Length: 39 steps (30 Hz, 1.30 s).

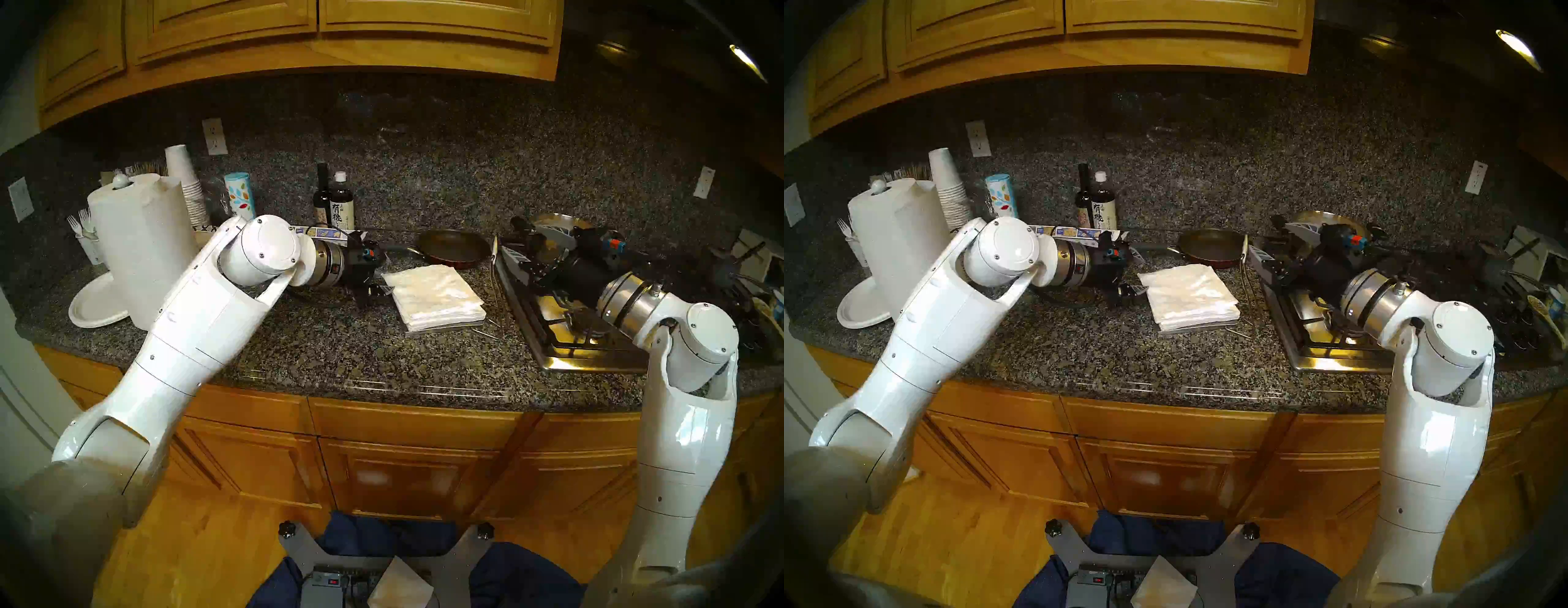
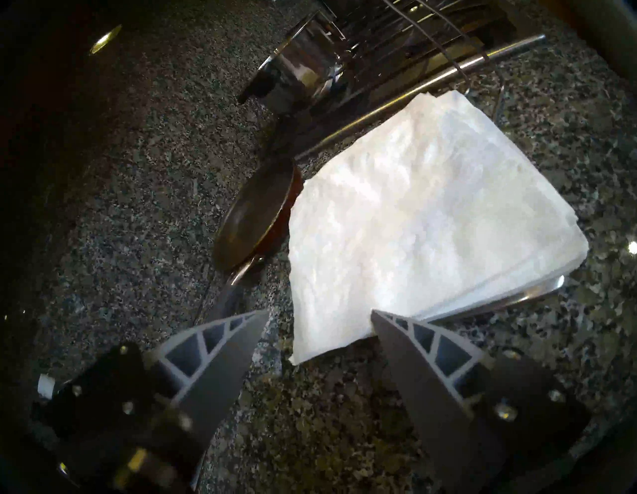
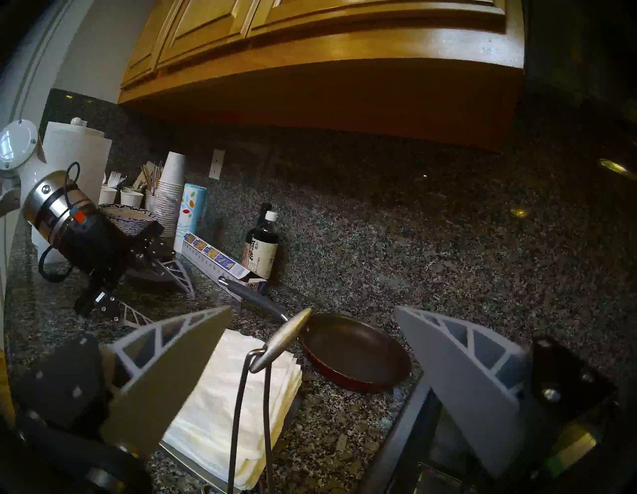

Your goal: Take napkin out of napkin holder

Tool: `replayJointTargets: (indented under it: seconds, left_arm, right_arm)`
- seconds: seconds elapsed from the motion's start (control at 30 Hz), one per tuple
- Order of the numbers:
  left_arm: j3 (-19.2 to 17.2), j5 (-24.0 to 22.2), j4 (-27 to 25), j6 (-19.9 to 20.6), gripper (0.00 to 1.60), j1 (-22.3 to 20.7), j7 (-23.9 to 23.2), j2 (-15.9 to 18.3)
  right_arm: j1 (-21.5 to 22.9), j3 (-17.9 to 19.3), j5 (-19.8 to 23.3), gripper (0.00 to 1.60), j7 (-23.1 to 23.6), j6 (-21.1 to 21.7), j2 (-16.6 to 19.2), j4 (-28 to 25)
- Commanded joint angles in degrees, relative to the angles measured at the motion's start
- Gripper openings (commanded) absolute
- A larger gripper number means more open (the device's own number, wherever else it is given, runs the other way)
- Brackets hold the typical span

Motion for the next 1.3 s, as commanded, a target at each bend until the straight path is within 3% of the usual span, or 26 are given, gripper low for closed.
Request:
replayJointTargets:
  seconds: [0.0, 0.27, 0.87, 1.27]
  left_arm:
    - [-1.5, -0.2, -0.8, -0.4, 1.2, -1.6, 0.7, 0.0]
    - [-1.5, 0.0, -1.3, -1.1, 1.14, -1.1, 0.3, 0.7]
    - [-1.3, -0.6, -2.3, -2.5, 1.24, -0.1, 0.7, 1.2]
    - [-0.7, -0.4, -0.9, -3.5, 1.08, -0.6, 0.6, 0.3]
  right_arm:
    - [1.9, -0.4, 0.0, 1.6, -0.5, -0.4, 0.2, -0.6]
    - [2.1, -0.7, -0.1, 1.6, -0.9, -0.6, 0.2, -0.3]
    - [2.3, -1.4, -0.1, 1.6, -1.6, -0.7, 0.3, 0.0]
    - [1.9, -1.1, 0.1, 1.6, -1.8, -0.8, 0.3, -0.1]
